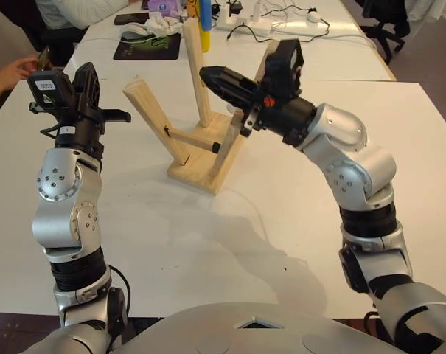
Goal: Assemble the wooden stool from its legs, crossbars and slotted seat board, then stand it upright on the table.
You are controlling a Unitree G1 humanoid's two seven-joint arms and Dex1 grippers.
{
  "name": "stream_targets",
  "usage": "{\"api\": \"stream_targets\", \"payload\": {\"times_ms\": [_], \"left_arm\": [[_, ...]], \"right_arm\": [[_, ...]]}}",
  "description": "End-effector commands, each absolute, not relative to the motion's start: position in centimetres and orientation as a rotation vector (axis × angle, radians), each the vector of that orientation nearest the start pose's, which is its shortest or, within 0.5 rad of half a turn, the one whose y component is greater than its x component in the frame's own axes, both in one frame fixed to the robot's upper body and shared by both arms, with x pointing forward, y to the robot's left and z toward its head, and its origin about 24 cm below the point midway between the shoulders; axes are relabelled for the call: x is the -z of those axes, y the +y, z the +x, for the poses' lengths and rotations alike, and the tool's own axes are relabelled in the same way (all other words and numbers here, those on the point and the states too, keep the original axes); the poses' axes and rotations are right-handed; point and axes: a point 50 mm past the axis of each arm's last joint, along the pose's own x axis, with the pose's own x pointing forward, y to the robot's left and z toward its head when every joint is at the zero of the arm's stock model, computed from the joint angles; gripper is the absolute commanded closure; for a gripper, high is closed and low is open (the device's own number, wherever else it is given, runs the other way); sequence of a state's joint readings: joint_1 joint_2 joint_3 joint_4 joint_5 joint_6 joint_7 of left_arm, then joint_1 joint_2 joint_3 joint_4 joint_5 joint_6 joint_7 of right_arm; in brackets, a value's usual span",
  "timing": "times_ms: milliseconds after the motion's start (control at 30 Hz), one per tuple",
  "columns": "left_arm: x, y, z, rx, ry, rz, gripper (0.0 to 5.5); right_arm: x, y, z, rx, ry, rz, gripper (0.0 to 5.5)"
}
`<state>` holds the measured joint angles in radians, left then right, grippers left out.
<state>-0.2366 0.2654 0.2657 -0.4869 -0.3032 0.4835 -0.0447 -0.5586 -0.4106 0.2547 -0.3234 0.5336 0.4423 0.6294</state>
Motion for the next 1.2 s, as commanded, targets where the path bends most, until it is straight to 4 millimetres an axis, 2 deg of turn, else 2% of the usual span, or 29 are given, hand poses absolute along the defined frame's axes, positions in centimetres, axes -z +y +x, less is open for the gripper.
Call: {"api": "stream_targets", "payload": {"times_ms": [33, 200, 267, 333, 433, 600, 800, 900, 933, 967, 1033, 1133, 1200], "left_arm": [[-18.4, 21.1, 26.3, -0.002, -0.269, -0.001, 5.50], [-18.7, 21.0, 26.5, 0.009, -0.279, 0.005, 5.50], [-19.5, 21.2, 26.8, 0.020, -0.305, 0.007, 5.50], [-20.7, 21.3, 27.3, 0.043, -0.342, 0.015, 5.50], [-22.9, 21.1, 28.4, 0.087, -0.403, 0.026, 5.50], [-28.0, 19.5, 30.3, 0.213, -0.526, -0.012, 5.50], [-34.5, 19.3, 30.0, 0.273, -0.700, -0.081, 5.50], [-36.1, 19.5, 30.0, 0.278, -0.740, -0.114, 5.50], [-35.7, 19.4, 30.5, 0.281, -0.716, -0.121, 5.50], [-34.3, 19.0, 31.2, 0.293, -0.659, -0.129, 5.50], [-29.9, 17.9, 32.7, 0.323, -0.498, -0.128, 5.50], [-21.7, 16.9, 33.8, 0.356, -0.219, -0.092, 5.50], [-15.3, 17.0, 33.5, 0.362, 0.002, -0.011, 5.50]], "right_arm": [[-18.8, -7.7, 28.2, -1.112, -0.169, -0.109, 5.49], [-25.9, -8.9, 28.7, -1.039, -0.476, 0.209, 5.49], [-28.4, -10.2, 28.6, -1.015, -0.561, 0.352, 5.49], [-29.9, -11.5, 28.7, -0.990, -0.601, 0.462, 5.49], [-29.9, -12.7, 29.8, -0.900, -0.577, 0.500, 5.49], [-27.4, -12.9, 30.9, -0.817, -0.492, 0.437, 5.49], [-26.6, -13.1, 31.2, -0.796, -0.477, 0.440, 5.49], [-26.1, -13.3, 31.2, -0.793, -0.465, 0.436, 5.49], [-25.9, -13.4, 31.1, -0.791, -0.460, 0.434, 5.49], [-25.7, -13.4, 31.1, -0.790, -0.455, 0.432, 5.49], [-25.4, -13.4, 31.1, -0.788, -0.445, 0.426, 5.49], [-25.1, -13.3, 31.0, -0.784, -0.436, 0.415, 5.49], [-25.0, -13.3, 30.9, -0.781, -0.433, 0.411, 5.49]]}}
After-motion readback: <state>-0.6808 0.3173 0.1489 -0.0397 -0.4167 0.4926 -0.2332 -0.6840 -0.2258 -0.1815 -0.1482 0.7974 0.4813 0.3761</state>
